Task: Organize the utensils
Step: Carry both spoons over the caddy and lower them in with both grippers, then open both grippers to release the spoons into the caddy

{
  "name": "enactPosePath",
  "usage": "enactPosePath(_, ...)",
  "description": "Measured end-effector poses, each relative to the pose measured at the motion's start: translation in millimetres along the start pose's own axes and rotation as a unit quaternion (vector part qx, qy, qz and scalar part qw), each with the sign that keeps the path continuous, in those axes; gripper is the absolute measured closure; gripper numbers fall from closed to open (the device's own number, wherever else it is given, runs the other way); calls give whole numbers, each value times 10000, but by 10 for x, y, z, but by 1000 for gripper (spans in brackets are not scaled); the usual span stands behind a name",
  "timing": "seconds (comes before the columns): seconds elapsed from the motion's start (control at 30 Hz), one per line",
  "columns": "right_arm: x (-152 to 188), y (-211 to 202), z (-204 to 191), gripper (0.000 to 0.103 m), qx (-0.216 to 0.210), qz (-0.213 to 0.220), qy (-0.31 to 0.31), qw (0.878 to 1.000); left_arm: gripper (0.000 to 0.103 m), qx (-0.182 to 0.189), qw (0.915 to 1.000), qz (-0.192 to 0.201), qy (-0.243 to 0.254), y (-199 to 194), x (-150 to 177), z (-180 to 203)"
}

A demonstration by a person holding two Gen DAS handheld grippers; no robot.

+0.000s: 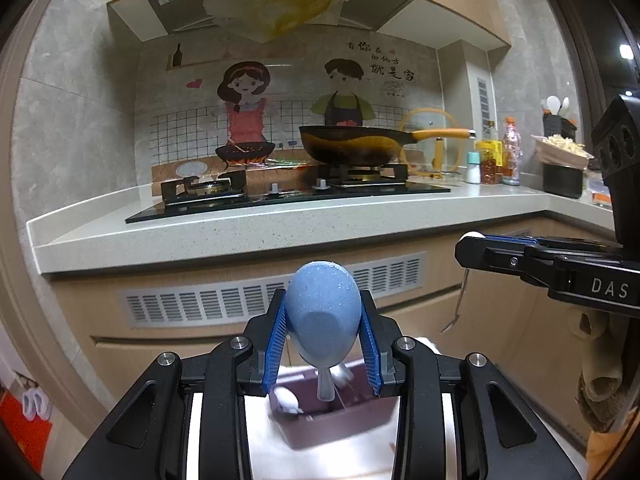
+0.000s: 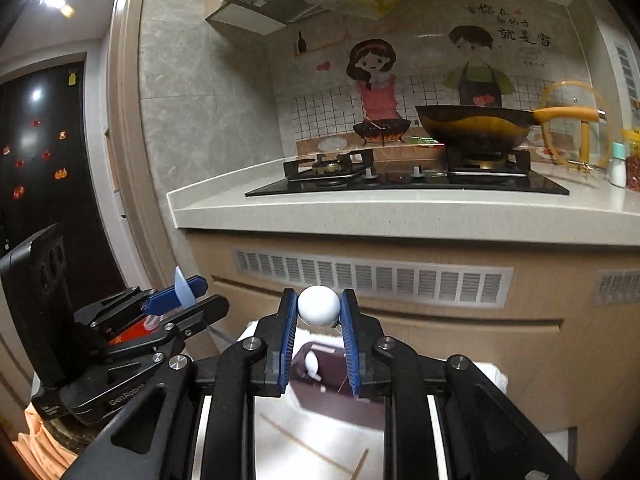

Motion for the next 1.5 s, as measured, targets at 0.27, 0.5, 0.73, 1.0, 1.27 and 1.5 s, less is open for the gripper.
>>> enactPosePath(0.27,290,931,407,83,-253,-568,563,9965,68,-109,9964,-833,-114,862,253,-254)
enactPosePath(0.5,874,1660,608,83,-643,-1350,1303,9801,68,-261,9882,-1483,-267,1431,663,-371)
enactPosePath(0.73,1251,1949,699,83,-651,-1729,1574,9701,68,-378,9798,-1897,-512,1775,993,-476)
enactPosePath(1.0,1408,2032,524,82,13,-1848,832,9792,68,-666,9782,-1936,-347,1916,1132,-470)
enactPosePath(1.27,1311,1775,374,52,467,-1567,209,9863,66,-765,9803,-1718,-606,1690,992,-572)
enactPosePath(1.5,1213,1303,283,43,961,-1329,-273,9861,44,-785,9878,-1081,-796,1078,800,-658)
Point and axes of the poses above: each gripper's, at about its wrist camera, not at the fingertips, and y roughly the way its jaws point, z to its right, x to its underside, the point moved 1 cm from there along y, roughly the way its jaws point, and after that the axes turned 14 degrees about -y, right-handed, at the moved point
